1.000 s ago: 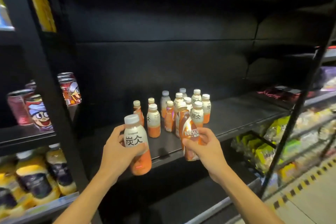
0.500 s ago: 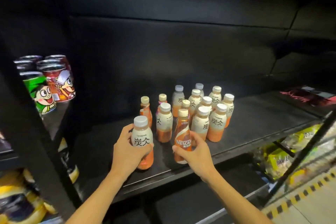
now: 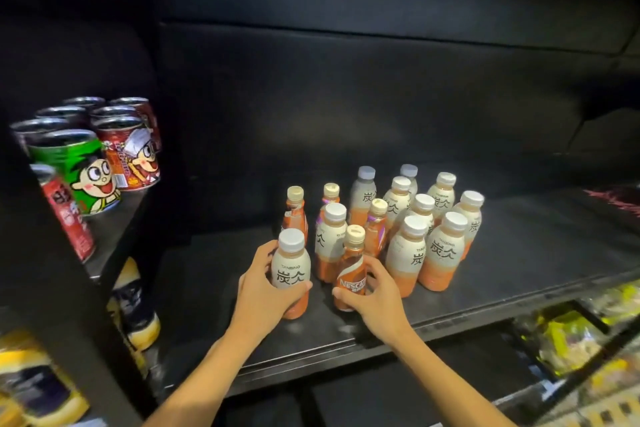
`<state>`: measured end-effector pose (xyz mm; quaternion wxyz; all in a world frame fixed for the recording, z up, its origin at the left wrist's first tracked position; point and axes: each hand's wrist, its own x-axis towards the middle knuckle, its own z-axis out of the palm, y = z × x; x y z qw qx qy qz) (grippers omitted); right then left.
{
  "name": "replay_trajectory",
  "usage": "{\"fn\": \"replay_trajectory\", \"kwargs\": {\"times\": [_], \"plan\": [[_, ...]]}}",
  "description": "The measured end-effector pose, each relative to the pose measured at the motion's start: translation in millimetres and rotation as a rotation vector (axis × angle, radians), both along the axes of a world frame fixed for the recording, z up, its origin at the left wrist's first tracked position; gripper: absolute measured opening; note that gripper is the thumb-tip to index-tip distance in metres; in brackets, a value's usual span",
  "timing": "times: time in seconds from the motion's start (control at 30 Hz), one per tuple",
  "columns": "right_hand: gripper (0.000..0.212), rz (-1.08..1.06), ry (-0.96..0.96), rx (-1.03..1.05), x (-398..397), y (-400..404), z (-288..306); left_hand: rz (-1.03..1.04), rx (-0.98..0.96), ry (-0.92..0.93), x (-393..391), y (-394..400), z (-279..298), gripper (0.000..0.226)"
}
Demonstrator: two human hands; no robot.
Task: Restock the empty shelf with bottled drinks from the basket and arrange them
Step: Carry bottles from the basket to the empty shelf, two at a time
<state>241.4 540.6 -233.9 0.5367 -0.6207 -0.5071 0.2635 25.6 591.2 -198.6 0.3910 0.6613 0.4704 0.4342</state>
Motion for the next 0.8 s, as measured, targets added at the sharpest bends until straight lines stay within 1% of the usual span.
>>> {"fn": "replay_trajectory", "kwargs": {"times": [0.13, 0.33, 0.47, 0.53, 0.63, 0.7, 0.8], "plan": [[0.061, 0.015, -0.006, -0.003, 6, 10, -6, -0.022, -0.017, 0.013, 4, 7, -4, 0.085], [0.064, 0.04, -0.077, -0.021, 8, 14, -7, -0.019, -0.048, 0.03, 11, 10, -8, 0.087], [0.068, 0.054, -0.112, -0.076, 8, 14, -1, -0.023, -0.03, 0.086, 11, 10, -9, 0.087], [0.07, 0.052, -0.139, -0.091, 8, 13, 11, -0.022, -0.017, 0.138, 6, 8, -3, 0.087], [0.069, 0.065, -0.199, -0.08, 9, 6, 41, -0.005, -0.003, 0.23, 0, -1, 19, 0.1], [0.069, 0.056, -0.267, -0.068, 11, 1, 62, 0.053, 0.019, 0.363, -2, -11, 39, 0.102], [0.074, 0.033, -0.437, -0.1, 12, -8, 90, 0.17, 0.072, 0.571, -3, -27, 69, 0.096]]}}
